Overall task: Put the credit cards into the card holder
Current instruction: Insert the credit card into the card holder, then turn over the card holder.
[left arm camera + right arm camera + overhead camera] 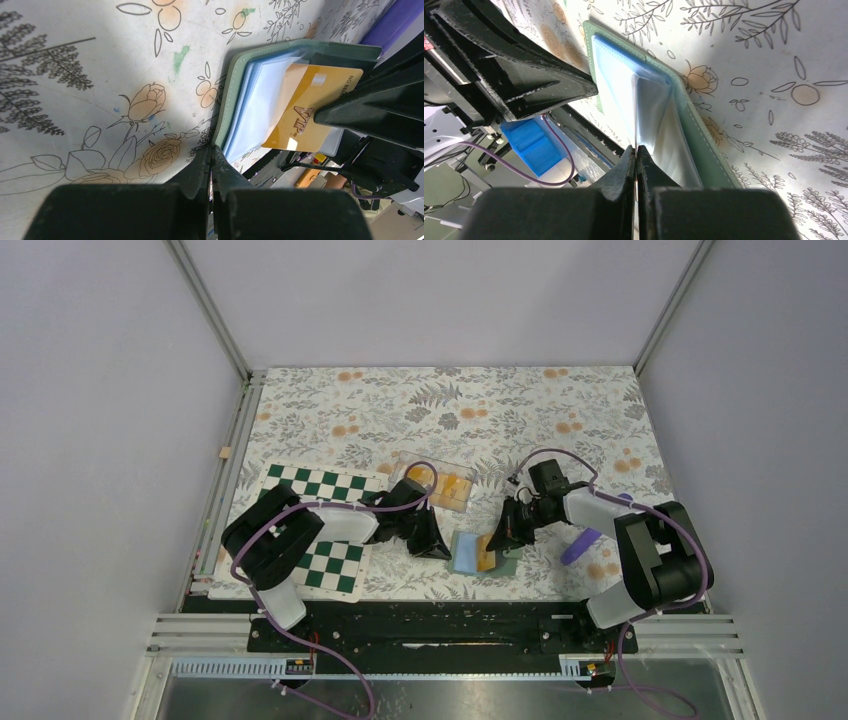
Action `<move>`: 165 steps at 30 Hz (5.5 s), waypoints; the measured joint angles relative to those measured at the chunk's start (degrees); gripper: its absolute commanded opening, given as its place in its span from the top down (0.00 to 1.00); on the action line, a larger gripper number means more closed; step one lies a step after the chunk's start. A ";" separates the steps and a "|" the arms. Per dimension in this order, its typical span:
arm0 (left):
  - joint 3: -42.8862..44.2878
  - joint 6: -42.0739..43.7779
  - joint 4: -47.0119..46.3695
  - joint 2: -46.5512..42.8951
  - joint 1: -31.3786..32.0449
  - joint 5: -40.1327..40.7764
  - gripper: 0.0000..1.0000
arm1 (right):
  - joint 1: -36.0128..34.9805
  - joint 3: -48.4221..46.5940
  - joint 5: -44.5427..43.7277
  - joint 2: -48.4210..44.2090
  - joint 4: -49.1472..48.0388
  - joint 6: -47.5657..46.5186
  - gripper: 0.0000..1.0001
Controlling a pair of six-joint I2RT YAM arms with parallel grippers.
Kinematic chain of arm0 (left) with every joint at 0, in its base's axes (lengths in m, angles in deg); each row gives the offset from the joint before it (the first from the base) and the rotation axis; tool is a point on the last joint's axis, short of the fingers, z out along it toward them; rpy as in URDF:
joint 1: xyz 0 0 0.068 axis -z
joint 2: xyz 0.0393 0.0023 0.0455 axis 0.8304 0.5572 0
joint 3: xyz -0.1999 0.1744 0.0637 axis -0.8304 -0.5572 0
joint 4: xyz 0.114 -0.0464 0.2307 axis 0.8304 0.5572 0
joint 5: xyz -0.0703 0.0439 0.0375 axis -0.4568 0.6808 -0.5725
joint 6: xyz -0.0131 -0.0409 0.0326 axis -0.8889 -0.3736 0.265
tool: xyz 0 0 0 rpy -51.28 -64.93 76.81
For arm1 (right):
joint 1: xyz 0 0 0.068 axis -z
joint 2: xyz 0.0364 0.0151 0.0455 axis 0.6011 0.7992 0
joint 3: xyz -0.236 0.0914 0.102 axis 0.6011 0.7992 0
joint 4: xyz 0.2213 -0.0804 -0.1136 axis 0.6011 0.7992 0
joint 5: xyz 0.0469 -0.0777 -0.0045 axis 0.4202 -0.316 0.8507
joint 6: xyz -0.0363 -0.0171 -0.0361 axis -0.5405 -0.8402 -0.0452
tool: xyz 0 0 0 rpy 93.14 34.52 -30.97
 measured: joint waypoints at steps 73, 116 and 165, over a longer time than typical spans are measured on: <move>-0.02 -0.02 0.17 -0.33 0.13 0.35 1.00 | -10.29 -1.60 -8.33 4.48 -5.75 11.78 0.58; -4.22 1.40 -1.66 -10.45 -1.09 2.12 0.59 | -15.04 -4.98 -14.82 -0.13 3.93 8.00 0.50; 1.70 3.48 4.50 -5.18 4.39 8.79 0.60 | -14.91 -3.72 -12.31 5.79 3.41 6.73 0.90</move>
